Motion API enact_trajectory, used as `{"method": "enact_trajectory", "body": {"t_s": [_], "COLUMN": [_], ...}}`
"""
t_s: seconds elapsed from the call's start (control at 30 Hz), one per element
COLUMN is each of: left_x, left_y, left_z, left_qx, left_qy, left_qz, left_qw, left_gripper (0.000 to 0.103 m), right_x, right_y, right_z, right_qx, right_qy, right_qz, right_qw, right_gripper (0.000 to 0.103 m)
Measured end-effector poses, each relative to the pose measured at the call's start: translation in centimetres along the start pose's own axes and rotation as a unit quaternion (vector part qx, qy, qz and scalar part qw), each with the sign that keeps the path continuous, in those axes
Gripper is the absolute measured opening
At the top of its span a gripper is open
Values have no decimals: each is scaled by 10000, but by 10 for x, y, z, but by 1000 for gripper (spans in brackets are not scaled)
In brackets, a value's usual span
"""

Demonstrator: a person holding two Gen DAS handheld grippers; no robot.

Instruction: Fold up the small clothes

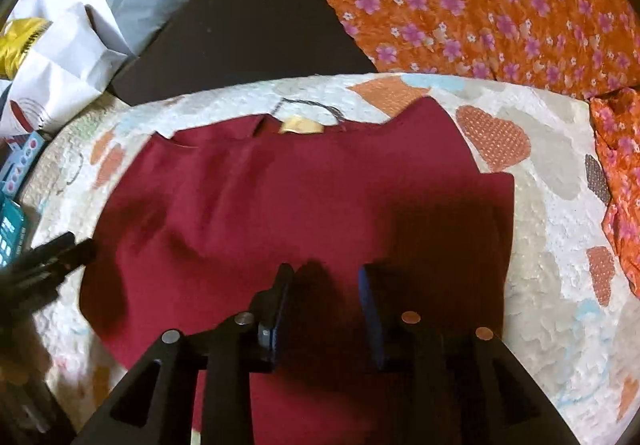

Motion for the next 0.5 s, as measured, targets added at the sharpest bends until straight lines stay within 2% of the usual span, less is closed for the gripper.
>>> {"method": "enact_trajectory", "body": {"t_s": [0.13,0.27,0.33,0.4,0.5], "left_x": [-6,-9,-7,-7,-13], "left_y": [-4,-16,-22,-30,-40], "left_z": [0,0,-3,-3,0], "left_qx": [49,6,-21,-108,-281], "left_qy": [135,192,155,137,241], "left_qz": [63,80,82,118,110], "left_qw": [9999,9998,9998,9998,9993], "left_gripper": [74,74,74,74,74], "right_x": [-9,0,9,20,17], "right_y": [10,12,5,-12,-13], "right_z": [-3,-4,-1,10,13], "right_qx": [208,305,251,-12,85], "right_qy": [72,-91,-146,-181,51], "right_qz": [77,200,316,437,501], "right_qw": [9997,9993,9991,9989,9987], "right_gripper": [32,33,34,37,38]}}
Point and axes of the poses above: each gripper's, at about its wrist camera, not at the fingertips, and y roughly against the way its jaws point, x to its right, z to its underside, the point moved 10 cm from there along -y, roughly the way its jaws point, and after that the axes turned 10 degrees about -y, right-handed, at the moved point
